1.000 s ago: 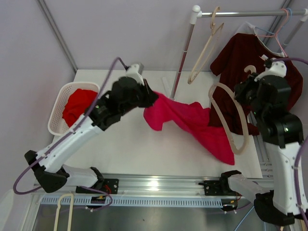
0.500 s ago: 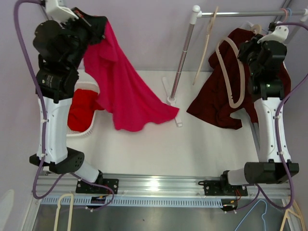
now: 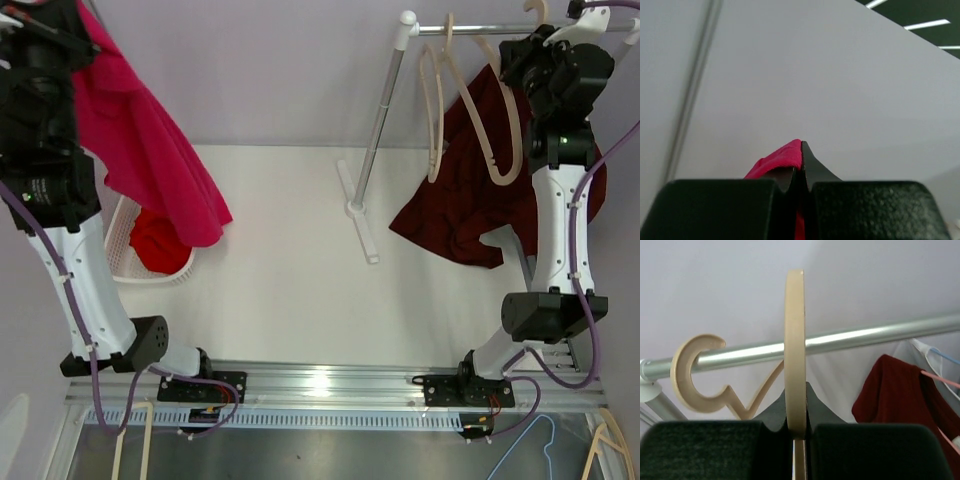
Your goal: Remove the t-shirt from the hanger
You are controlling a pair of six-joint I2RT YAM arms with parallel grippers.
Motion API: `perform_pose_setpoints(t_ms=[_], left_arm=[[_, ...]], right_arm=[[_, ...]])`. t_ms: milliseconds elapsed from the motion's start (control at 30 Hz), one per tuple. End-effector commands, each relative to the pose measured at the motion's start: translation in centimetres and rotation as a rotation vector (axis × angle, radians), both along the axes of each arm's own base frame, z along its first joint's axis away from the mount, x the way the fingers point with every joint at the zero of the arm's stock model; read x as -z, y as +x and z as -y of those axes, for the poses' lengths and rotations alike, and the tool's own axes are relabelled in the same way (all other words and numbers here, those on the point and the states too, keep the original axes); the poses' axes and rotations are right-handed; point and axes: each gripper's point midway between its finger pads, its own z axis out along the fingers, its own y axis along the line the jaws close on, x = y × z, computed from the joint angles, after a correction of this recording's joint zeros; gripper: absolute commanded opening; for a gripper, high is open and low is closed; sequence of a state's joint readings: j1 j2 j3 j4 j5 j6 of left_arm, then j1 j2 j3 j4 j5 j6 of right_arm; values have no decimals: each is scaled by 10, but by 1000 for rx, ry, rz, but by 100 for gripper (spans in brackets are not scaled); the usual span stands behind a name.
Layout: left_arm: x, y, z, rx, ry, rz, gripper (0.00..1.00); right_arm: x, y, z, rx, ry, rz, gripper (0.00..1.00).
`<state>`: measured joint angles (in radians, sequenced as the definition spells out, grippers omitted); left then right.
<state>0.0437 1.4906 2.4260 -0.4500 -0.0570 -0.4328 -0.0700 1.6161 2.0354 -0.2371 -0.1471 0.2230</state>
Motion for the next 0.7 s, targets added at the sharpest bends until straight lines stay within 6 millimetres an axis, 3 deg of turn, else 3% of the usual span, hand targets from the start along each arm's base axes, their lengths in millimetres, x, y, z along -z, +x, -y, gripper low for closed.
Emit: perform_pose_setpoints(t_ms=[0,67,100,200,300,433,600,667], left_arm=[[-36,-42,-26,-92,12,137,1],[-29,-38,-41,-138,12,113,1],[-22,-33,-49,-170,0,91,1],[-4,-25,-75,-242,-41,36,1],[22,-19,-113,-309,-122,-53,1],[50,-6,-135,-335,-178,-121,1],[66,1,-147,-365,-218,-169,1],[74,4,-151,-378,-227,-192,1]], right_arm=[[-20,12,-8,-61,-33,70,0],[-24,16,-13,-89,-26,77,0],[-14,27,-14,-101,-21,55,0],[-9,35,-19,-127,-14,45,0],[3,47,-24,-142,-16,25,0],[13,51,-29,-147,-28,6,0],[24,55,-38,-164,-38,-24,0],[25,53,-39,-162,-39,-28,23]])
